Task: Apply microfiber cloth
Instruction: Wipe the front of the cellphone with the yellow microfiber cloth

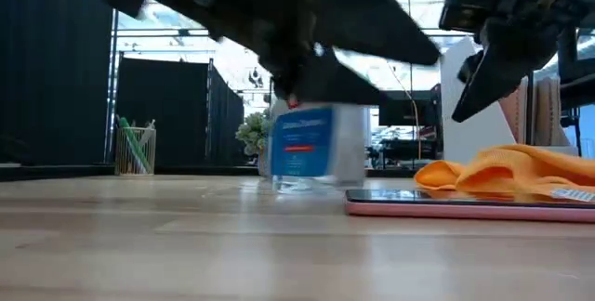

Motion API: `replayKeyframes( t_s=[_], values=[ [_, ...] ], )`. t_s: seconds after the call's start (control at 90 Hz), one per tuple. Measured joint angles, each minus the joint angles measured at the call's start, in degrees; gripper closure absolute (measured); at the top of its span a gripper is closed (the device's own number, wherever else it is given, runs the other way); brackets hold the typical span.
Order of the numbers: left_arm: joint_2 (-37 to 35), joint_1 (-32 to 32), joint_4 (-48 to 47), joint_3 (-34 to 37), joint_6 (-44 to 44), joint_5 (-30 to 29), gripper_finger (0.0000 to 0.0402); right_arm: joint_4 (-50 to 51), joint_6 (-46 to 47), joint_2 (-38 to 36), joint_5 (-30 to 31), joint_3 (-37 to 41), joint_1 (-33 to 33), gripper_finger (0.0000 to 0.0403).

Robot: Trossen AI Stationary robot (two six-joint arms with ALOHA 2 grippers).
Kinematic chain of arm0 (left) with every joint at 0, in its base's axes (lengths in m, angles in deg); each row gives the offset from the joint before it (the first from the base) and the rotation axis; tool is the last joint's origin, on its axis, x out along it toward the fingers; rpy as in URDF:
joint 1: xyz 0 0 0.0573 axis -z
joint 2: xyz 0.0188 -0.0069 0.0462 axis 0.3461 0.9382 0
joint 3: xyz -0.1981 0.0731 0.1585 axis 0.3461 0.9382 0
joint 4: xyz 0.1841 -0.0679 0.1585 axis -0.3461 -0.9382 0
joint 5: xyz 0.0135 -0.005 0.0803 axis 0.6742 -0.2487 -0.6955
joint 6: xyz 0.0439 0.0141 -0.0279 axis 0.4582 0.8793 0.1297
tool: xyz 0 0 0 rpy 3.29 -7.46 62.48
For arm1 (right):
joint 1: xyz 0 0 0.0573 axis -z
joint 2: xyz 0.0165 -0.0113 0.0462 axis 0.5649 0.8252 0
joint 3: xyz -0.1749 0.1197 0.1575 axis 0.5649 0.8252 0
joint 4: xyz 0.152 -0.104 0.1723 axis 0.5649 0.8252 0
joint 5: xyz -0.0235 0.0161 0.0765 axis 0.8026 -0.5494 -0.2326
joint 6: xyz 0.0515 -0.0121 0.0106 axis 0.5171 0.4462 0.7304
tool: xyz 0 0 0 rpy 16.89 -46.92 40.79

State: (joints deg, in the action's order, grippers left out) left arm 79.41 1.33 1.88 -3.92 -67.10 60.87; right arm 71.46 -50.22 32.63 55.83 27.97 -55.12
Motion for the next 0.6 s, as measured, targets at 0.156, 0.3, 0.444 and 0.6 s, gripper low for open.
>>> replayKeyframes(
  t_s=[0.156,0.3,0.444,0.6],
  values=[
    [0.8,-3.0,-7.4,-1.7,-3.6,8.9,0.0011,2.4,2.4,-0.3,0.2,0.0,0.0,0.0242],
    [0.7,-3.9,-12.9,-1.7,-1.5,9.6,0.0018,3.5,-0.3,0.5,1.2,0.0,0.0,0.0243],
    [0.6,-3.0,-12.4,-1.7,2.4,11.3,0.0079,4.2,-1.8,0.6,6.5,0.4,0.0,0.0255],
    [0.8,-2.7,-12.6,-1.7,6.6,12.3,0.0213,4.3,-1.4,0.7,8.3,2.5,0.2,0.0273]
  ],
)
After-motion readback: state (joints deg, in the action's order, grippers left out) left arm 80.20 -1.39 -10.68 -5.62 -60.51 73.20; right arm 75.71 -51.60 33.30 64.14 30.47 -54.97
